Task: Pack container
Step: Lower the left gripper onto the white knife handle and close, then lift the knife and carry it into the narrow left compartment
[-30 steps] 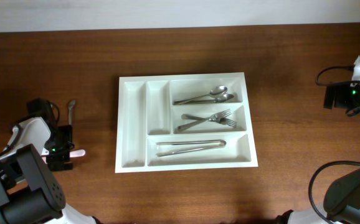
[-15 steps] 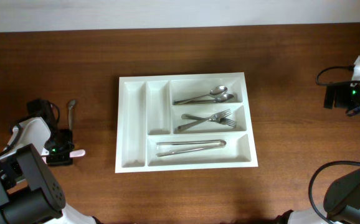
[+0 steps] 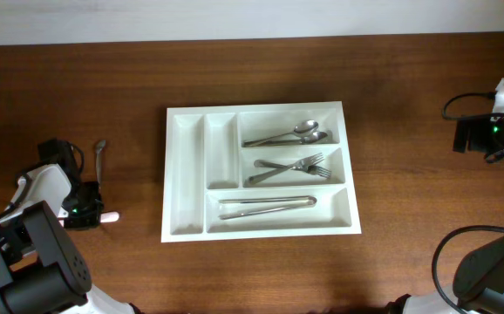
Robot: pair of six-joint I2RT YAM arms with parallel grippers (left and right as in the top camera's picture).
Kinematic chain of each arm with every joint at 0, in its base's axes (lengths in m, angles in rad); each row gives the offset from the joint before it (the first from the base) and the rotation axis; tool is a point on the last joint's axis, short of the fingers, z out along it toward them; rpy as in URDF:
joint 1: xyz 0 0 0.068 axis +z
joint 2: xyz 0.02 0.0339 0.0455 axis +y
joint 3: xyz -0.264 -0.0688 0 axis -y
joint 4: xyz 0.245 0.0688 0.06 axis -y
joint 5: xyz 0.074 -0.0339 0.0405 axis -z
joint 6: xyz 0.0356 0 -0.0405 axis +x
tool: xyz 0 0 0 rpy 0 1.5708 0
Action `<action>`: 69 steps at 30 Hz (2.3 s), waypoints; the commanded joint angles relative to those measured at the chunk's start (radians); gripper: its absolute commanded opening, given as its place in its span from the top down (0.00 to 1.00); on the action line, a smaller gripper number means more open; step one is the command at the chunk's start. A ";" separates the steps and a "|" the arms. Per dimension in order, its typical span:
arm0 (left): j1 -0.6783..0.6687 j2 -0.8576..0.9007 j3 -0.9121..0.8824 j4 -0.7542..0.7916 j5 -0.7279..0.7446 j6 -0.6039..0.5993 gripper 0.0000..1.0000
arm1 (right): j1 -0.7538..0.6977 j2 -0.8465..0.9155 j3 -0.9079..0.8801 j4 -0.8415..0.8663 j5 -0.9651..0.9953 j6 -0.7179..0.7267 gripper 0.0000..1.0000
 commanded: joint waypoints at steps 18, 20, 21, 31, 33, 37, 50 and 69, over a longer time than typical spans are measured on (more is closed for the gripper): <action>-0.033 -0.148 0.125 0.000 -0.061 0.495 0.98 | -0.002 0.002 -0.007 0.001 -0.006 0.008 0.01; -0.061 -0.186 0.138 0.002 -0.061 0.538 0.98 | -0.002 0.002 -0.007 0.001 -0.006 0.008 0.01; -0.079 -0.206 0.143 0.003 -0.060 0.558 0.98 | -0.002 0.002 -0.007 0.001 -0.006 0.008 0.01; -0.394 -0.321 0.153 0.140 0.129 0.718 0.98 | -0.002 0.002 -0.007 0.001 -0.006 0.008 0.01; -0.473 -0.320 0.153 0.182 0.132 0.719 0.98 | -0.002 0.002 -0.007 0.001 -0.006 0.008 0.01; -0.616 -0.319 0.153 0.254 0.132 0.745 0.98 | -0.002 0.002 -0.007 0.001 -0.006 0.008 0.01; -0.848 -0.235 0.153 0.300 0.063 0.826 0.93 | -0.002 0.002 -0.007 0.000 -0.006 0.008 0.01; -0.847 -0.083 0.153 0.303 0.033 0.826 0.70 | -0.002 0.002 -0.007 0.000 -0.006 0.008 0.01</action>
